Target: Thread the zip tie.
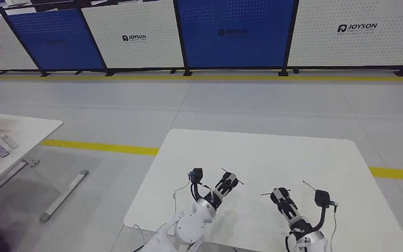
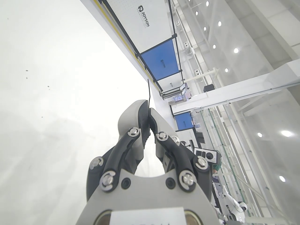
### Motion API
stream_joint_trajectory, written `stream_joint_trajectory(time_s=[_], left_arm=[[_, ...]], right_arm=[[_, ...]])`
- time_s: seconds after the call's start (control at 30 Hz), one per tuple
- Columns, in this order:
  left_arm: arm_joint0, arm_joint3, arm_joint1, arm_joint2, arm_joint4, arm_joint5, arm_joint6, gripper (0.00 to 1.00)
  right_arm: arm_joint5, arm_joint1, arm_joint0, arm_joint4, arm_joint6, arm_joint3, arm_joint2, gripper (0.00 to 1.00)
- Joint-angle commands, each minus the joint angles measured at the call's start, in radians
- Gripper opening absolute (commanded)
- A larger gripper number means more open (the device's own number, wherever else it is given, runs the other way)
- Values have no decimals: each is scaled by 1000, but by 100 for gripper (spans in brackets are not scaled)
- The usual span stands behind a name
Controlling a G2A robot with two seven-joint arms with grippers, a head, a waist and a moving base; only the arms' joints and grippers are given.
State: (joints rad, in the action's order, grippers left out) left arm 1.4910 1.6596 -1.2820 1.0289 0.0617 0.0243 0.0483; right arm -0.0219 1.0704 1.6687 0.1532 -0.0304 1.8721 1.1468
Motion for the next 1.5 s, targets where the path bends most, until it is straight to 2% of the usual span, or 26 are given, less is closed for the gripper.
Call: stream_joint_trajectory(time_s=[0.0,0.17,0.37,0.4,0.87,0.97,1.1,1.2,1.27,1.33,1.47], left_arm=[[0,0,0,0,0,0,0,0],[0,0,0,0,0,0,0,0],[0,0,0,0,0,0,0,0],[0,0,0,0,0,0,0,0],[0,0,0,0,0,0,0,0],[0,0,0,0,0,0,0,0],[0,0,0,0,0,0,0,0],[0,0,0,0,0,0,0,0],[0,0,0,0,0,0,0,0],[0,0,0,0,0,0,0,0],[0,0,0,0,0,0,0,0]], right_arm=[[1,1,0,-7,3,-1,0,0],[13,22,-29,-77,64,-15,-38,0],[115,63,-120,-50,188,-73,-147,0],[115,69,-132,-51,208,-82,-160,0],[114,71,-135,-51,214,-86,-163,0],[56,67,-128,-34,151,-91,-148,0],[-78,55,-96,-36,57,-100,-98,0],[-140,50,-93,-63,-11,-123,-68,0],[-162,52,-100,-71,-24,-143,-65,0],[-165,58,-103,-61,26,-152,-71,0],[-166,59,-103,-59,33,-152,-73,0]])
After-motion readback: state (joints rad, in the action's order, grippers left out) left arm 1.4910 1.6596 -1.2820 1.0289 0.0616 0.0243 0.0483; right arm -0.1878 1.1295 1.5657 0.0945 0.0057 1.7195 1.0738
